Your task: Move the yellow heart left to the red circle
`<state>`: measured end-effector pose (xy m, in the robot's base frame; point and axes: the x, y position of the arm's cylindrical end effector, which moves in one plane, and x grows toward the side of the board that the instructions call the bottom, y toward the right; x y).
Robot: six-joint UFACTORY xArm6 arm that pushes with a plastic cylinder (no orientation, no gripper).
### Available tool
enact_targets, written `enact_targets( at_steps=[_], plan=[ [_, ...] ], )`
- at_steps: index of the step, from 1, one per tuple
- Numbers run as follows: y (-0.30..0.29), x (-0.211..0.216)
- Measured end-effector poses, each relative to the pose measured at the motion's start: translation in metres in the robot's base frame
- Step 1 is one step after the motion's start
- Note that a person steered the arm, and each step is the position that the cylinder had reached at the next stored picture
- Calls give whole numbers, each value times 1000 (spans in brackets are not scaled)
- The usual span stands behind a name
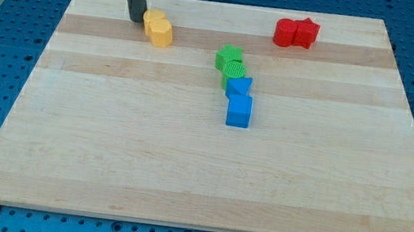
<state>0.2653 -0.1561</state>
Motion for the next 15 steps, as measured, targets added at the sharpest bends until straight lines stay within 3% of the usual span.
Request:
enact_targets(
  at_steps=[1,5,8,10,11,14,15],
  plan=[
    [21,5],
    [0,32],
    [119,21],
    [28,15],
    [25,-13],
    [168,-18],
    [168,-18]
  ],
)
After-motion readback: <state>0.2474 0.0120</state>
